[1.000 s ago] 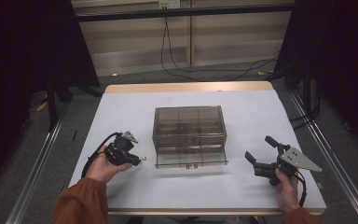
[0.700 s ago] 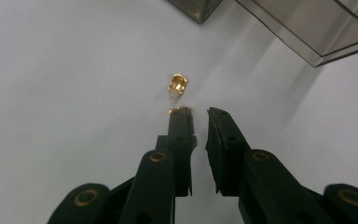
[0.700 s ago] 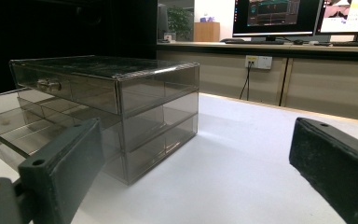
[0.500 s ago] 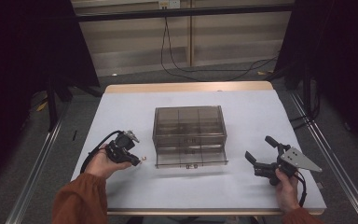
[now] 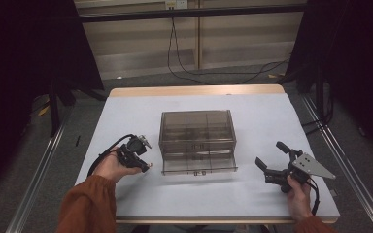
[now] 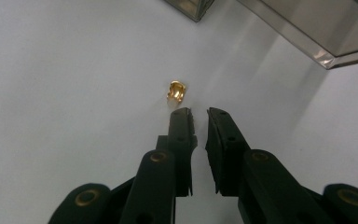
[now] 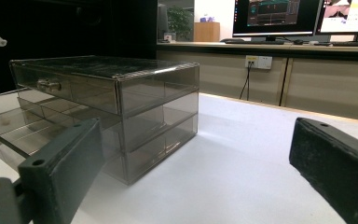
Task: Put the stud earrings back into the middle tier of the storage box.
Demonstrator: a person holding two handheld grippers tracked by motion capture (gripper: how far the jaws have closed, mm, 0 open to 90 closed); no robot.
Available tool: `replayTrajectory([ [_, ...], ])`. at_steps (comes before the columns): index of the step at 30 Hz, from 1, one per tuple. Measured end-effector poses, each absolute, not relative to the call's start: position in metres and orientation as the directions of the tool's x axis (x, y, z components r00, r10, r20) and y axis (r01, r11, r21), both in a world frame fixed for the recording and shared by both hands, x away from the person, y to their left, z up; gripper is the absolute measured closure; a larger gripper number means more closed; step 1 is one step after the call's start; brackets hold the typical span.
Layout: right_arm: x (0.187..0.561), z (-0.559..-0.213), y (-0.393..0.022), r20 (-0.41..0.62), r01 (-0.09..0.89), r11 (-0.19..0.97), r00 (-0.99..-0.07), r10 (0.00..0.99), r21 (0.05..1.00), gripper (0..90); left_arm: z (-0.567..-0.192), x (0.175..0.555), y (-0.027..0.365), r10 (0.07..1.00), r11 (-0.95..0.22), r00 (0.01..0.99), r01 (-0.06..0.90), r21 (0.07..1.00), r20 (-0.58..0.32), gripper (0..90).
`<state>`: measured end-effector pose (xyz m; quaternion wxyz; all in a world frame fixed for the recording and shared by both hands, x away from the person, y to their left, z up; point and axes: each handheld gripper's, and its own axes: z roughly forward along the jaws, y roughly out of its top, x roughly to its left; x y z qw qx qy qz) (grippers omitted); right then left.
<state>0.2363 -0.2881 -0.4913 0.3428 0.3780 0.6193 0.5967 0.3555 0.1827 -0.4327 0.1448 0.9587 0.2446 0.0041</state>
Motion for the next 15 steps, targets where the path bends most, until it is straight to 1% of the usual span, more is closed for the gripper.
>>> replayTrajectory([
  [1,0.2364,-0.4913,-0.2882,0.027,0.058,0.002,-0.480,0.877,0.998,2.7,-0.4340,0.3553,0.1794,0.464,-0.847,0.884,0.463,0.260,-0.063,80.3],
  [6,0.2364,-0.4912,-0.2883,0.028,0.059,0.001,-0.481,0.877,0.998,2.7,-0.4387,0.3604,0.1790,0.471,-0.848,0.880,0.469,0.245,-0.054,80.1],
  [9,0.2364,-0.4912,-0.2883,0.027,0.057,0.001,-0.480,0.877,0.998,2.7,-0.4427,0.3608,0.1757,0.465,-0.853,0.883,0.467,0.233,-0.068,82.7],
  [12,0.2365,-0.4913,-0.2883,0.028,0.059,0.001,-0.482,0.876,0.998,2.7,-0.4430,0.3635,0.1764,0.478,-0.848,0.876,0.479,0.228,-0.064,85.0],
  [15,0.2364,-0.4913,-0.2883,0.024,0.058,0.004,-0.479,0.877,0.998,2.7,-0.4432,0.3643,0.1782,0.486,-0.841,0.871,0.488,0.233,-0.071,85.3],
])
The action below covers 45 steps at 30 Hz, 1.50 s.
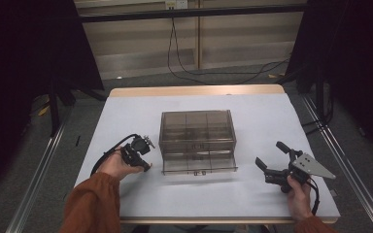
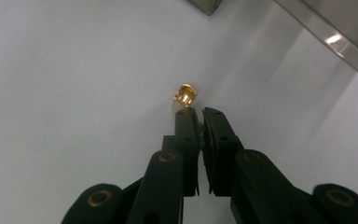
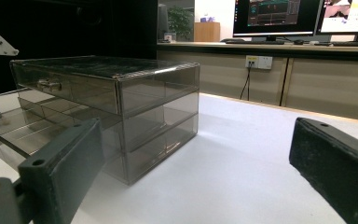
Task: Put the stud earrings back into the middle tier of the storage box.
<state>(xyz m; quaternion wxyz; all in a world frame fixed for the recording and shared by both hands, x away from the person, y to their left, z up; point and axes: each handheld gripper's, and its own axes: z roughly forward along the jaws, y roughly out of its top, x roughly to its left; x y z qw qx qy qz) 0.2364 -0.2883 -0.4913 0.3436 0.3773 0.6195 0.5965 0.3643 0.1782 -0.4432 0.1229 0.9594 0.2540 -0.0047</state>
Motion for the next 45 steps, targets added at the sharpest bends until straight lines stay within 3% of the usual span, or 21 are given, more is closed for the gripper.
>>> replayTrajectory([
  [13,0.236,-0.491,-0.288,0.028,0.059,0.000,-0.480,0.877,0.998,2.7,-0.436,0.353,0.197,0.511,-0.786,0.853,0.513,0.346,-0.105,85.4],
  [28,0.236,-0.491,-0.288,0.028,0.057,0.000,-0.478,0.878,0.998,2.6,-0.426,0.316,0.231,0.557,-0.553,0.810,0.526,0.646,-0.183,85.4],
  [34,0.236,-0.491,-0.288,0.026,0.056,0.001,-0.476,0.879,0.998,2.6,-0.428,0.308,0.234,0.590,-0.491,0.789,0.520,0.699,-0.172,85.5],
  [45,0.236,-0.491,-0.288,0.026,0.056,0.001,-0.476,0.879,0.998,2.6,-0.416,0.298,0.218,0.546,-0.474,0.820,0.469,0.745,-0.169,85.5],
])
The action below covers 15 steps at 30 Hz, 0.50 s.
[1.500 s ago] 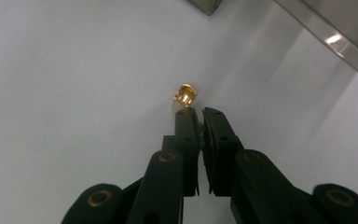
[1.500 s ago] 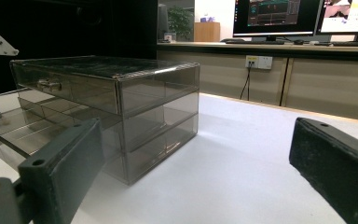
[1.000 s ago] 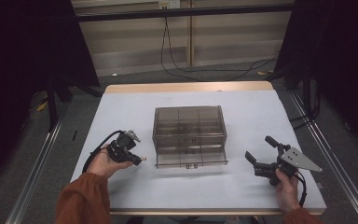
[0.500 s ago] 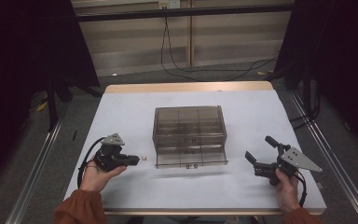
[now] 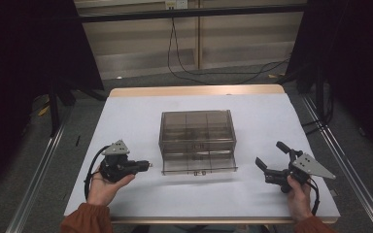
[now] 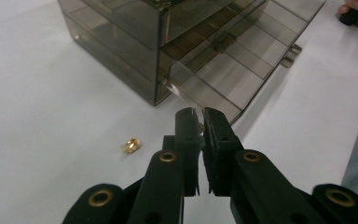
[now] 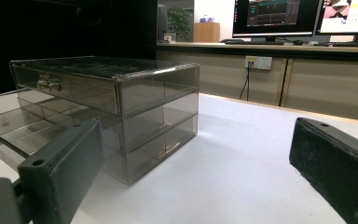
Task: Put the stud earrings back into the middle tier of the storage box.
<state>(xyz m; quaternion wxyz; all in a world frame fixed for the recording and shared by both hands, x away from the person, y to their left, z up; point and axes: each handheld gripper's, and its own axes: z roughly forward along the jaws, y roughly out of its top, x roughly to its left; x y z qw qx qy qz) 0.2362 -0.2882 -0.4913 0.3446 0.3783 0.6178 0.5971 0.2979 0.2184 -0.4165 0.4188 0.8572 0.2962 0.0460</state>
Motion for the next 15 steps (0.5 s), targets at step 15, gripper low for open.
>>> replayTrajectory([
  [15,0.236,-0.491,-0.288,0.023,0.056,0.005,-0.479,0.878,0.998,2.6,-0.399,0.307,0.173,0.461,-0.516,0.876,0.396,0.759,-0.144,85.4],
])
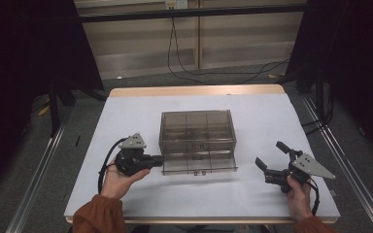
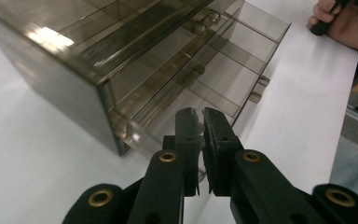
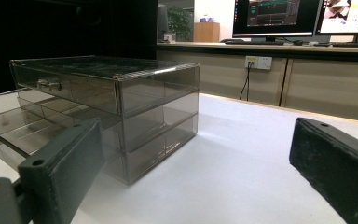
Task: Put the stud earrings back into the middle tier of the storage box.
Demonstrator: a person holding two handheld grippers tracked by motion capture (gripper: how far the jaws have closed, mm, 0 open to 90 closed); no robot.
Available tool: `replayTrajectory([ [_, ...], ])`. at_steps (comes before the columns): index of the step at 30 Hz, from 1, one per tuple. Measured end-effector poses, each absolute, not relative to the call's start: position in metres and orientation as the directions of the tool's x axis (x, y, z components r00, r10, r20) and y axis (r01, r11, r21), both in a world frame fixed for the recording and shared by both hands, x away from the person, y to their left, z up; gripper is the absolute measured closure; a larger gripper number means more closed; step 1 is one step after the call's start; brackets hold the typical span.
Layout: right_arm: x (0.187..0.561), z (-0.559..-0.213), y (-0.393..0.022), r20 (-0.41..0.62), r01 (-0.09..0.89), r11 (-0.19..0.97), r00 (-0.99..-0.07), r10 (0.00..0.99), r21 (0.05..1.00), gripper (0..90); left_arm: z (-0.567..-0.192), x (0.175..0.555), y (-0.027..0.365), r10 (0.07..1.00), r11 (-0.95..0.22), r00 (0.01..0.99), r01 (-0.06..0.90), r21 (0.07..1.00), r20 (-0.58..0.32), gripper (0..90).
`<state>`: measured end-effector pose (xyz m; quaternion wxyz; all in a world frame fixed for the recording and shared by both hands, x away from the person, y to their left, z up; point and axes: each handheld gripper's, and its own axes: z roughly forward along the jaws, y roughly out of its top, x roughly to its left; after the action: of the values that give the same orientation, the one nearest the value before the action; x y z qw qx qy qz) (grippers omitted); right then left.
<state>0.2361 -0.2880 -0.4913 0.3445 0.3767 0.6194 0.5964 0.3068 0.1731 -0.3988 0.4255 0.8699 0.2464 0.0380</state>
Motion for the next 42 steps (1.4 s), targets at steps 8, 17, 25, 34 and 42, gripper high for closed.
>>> replayTrajectory([
  [8,0.236,-0.491,-0.288,0.026,0.057,0.002,-0.479,0.877,0.998,2.6,-0.390,0.313,0.144,0.419,-0.550,0.899,0.361,0.753,-0.125,85.4],
  [17,0.236,-0.491,-0.288,0.024,0.056,0.003,-0.480,0.877,0.998,2.6,-0.393,0.321,0.116,0.373,-0.602,0.919,0.342,0.721,-0.124,85.4],
  [25,0.236,-0.491,-0.288,0.024,0.056,0.004,-0.482,0.876,0.998,2.7,-0.399,0.331,0.089,0.340,-0.684,0.934,0.327,0.652,-0.111,85.5],
  [34,0.236,-0.491,-0.288,0.024,0.056,0.004,-0.482,0.876,0.998,2.8,-0.397,0.339,0.068,0.305,-0.748,0.947,0.305,0.590,-0.102,85.4],
  [42,0.236,-0.491,-0.288,0.023,0.057,0.005,-0.483,0.875,0.998,2.9,-0.399,0.348,0.052,0.269,-0.822,0.959,0.279,0.497,-0.093,85.4],
])
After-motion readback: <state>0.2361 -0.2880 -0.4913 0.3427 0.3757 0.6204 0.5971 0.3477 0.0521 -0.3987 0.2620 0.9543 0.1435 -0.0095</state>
